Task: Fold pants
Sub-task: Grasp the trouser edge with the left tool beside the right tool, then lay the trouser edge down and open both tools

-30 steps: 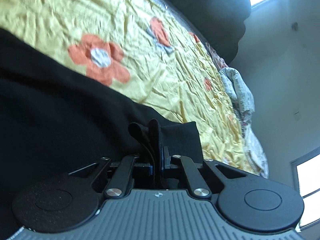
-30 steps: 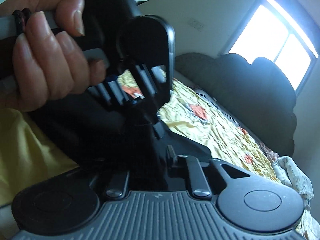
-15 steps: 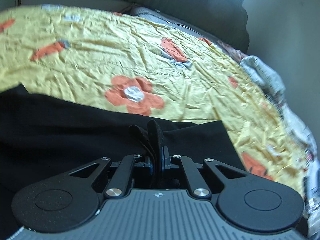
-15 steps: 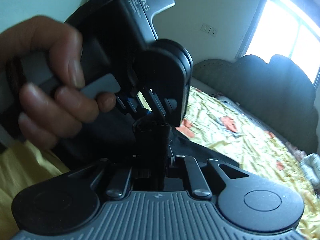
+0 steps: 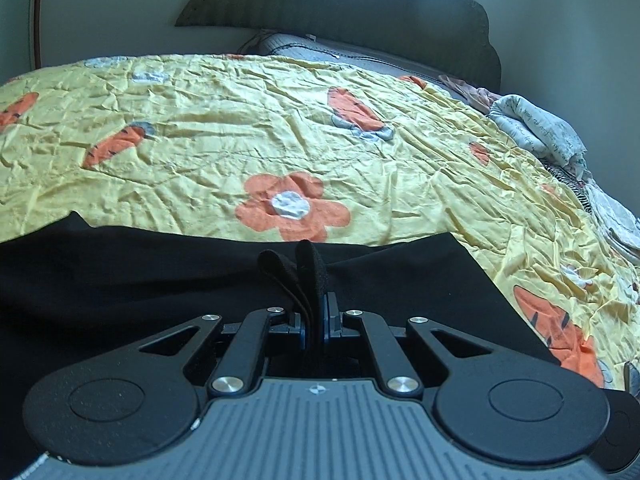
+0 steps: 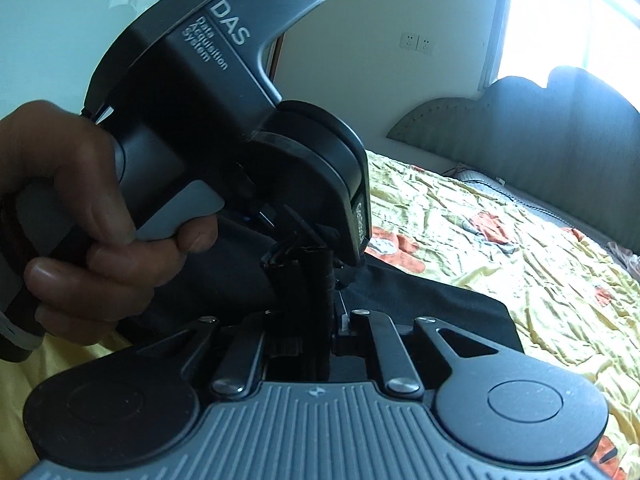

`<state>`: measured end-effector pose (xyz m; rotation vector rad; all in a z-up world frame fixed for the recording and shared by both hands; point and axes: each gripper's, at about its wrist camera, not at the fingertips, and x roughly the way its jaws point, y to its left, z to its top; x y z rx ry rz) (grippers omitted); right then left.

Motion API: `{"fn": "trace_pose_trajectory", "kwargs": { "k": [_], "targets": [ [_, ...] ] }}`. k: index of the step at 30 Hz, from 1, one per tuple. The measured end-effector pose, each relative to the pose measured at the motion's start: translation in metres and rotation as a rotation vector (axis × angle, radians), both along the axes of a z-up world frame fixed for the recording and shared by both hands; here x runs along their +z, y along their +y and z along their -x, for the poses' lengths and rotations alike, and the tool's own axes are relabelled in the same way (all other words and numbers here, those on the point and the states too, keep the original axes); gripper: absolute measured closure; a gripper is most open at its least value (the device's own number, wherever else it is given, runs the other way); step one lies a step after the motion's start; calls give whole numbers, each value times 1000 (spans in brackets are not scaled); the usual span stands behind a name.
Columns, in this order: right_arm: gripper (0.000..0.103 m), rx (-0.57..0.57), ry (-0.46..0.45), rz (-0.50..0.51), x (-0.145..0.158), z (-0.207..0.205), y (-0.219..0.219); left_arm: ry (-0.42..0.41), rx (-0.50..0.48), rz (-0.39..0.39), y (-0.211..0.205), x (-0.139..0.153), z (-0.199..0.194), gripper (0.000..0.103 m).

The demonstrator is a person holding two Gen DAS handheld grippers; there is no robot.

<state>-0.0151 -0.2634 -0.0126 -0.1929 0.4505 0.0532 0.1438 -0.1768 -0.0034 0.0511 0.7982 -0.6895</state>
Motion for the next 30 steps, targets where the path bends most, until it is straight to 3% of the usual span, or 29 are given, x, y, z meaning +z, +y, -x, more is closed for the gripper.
{"fn": "trace_pose_trajectory", "kwargs": {
  "k": [4, 11, 19, 30],
  "targets": [
    [92, 16, -4, -27, 6, -15, -5, -29, 2, -20, 10, 2, -5, 96],
    [91, 65, 6, -34, 3, -44, 2, 8, 33, -23, 38, -3, -29, 96],
    [91, 118, 7, -26, 2, -54, 0, -70, 36, -54, 50, 0, -26, 96],
    [91, 157, 35, -3, -6, -72, -15, -51, 52, -54, 62, -6, -33, 96]
  ]
}}
